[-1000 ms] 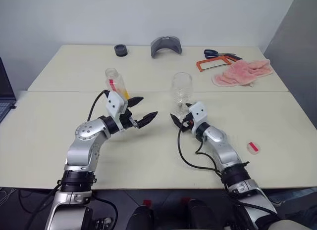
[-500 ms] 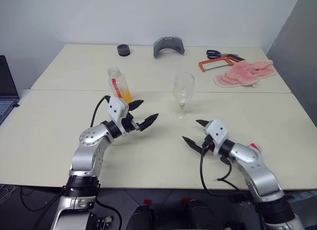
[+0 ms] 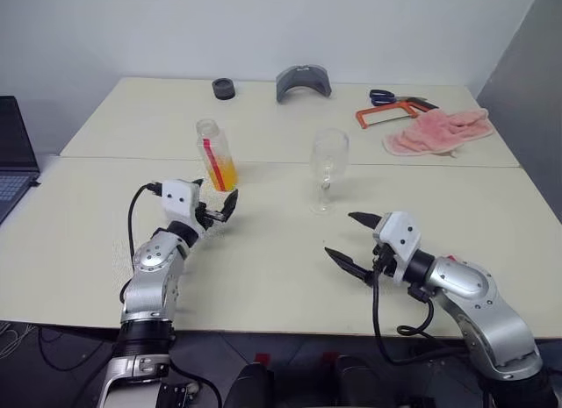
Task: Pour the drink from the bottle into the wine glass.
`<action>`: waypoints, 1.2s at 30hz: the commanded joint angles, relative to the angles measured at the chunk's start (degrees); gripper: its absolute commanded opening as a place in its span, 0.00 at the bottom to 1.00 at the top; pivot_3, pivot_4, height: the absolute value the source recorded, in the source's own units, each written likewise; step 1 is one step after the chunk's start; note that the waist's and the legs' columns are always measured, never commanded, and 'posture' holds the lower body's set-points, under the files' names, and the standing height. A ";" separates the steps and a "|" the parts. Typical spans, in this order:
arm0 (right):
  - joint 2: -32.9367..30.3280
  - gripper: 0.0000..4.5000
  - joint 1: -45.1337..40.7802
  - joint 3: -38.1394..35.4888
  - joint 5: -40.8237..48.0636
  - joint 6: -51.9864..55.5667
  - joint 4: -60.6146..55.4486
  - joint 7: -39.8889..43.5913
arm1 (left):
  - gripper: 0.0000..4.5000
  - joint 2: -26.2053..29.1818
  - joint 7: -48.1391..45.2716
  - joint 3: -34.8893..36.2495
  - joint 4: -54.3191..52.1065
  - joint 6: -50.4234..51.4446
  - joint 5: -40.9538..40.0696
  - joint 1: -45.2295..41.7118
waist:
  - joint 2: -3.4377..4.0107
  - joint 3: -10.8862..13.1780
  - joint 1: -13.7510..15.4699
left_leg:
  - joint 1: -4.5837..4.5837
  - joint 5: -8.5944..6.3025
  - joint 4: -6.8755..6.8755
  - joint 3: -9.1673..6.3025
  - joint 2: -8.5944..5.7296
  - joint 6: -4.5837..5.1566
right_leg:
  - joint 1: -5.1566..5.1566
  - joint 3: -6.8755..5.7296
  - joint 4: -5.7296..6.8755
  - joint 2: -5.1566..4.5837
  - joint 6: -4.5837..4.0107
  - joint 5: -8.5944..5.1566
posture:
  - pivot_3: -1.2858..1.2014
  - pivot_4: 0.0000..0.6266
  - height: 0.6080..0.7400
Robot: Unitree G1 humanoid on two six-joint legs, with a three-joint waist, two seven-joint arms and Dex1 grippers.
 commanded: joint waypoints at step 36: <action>0.27 0.99 -6.29 -3.22 13.31 7.21 -7.31 -4.21 | 1.00 1.12 2.42 -1.25 27.24 -7.99 5.63 -25.30 | -0.03 0.01 0.19 | -0.06 0.01 0.01 -0.04 -0.05 -0.01 | -0.02 -0.08 -0.02 0.01 0.00 0.00 | 0.52 0.24 1.00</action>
